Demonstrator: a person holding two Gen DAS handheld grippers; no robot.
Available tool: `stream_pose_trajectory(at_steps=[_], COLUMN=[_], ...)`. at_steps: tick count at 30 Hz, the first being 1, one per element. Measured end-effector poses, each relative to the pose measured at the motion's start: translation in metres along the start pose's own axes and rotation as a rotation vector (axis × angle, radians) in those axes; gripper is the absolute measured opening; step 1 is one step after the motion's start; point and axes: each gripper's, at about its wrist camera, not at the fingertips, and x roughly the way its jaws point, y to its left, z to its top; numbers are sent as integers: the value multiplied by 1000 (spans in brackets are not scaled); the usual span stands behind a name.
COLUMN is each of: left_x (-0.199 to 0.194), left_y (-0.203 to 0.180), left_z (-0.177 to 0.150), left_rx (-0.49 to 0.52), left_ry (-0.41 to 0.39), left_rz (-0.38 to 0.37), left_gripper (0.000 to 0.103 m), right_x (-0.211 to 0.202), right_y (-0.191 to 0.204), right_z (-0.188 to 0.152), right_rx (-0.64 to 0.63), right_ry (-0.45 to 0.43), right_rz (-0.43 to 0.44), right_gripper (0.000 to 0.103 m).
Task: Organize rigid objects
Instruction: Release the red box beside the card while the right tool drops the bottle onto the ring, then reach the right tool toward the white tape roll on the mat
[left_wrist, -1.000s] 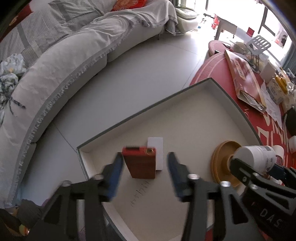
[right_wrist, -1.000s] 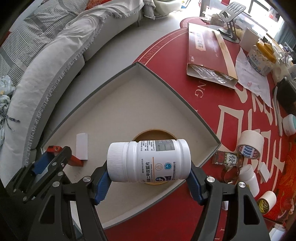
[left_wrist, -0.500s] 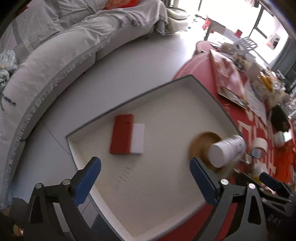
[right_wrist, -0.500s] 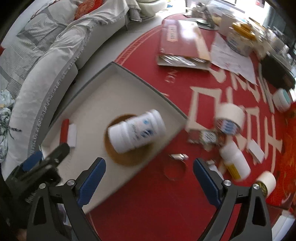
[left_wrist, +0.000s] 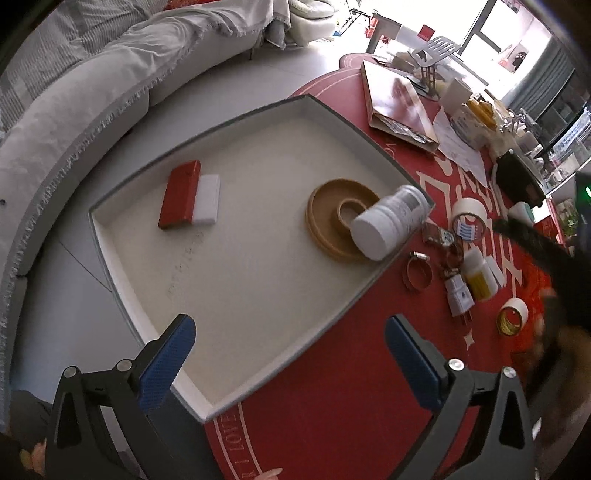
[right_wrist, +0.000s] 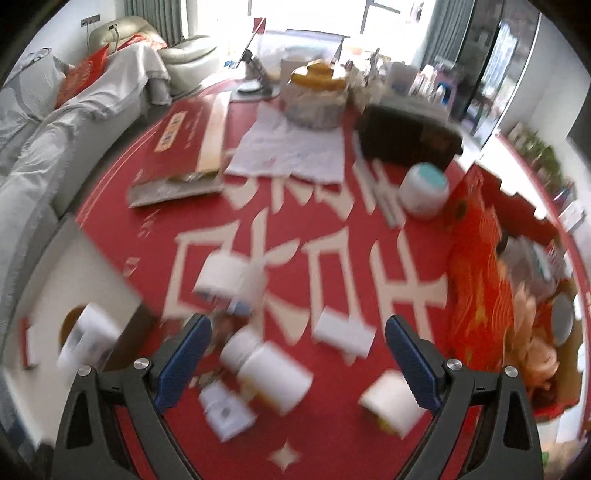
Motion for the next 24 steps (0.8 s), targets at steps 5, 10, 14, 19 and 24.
stream_pose_trajectory(at_steps=[5, 10, 14, 19, 24], left_x=[-1, 6, 8, 5, 1], left_y=[6, 8, 3, -5, -7], left_z=[-11, -16, -20, -27, -36], left_rx=[6, -4, 13, 27, 41], left_ry=[19, 52, 64, 69, 73], left_rz=[-1, 15, 14, 8, -5], left_gripper=[103, 103, 103, 103, 103], right_x=[24, 68, 68, 68, 51], right_y=[-7, -3, 0, 11, 39], right_z=[34, 51, 36, 0, -47], right_rx=[94, 76, 29, -33, -258], right_ry=[-54, 103, 193, 326, 319], right_rz=[35, 1, 121, 252, 230], right_gripper=[96, 96, 96, 96, 102])
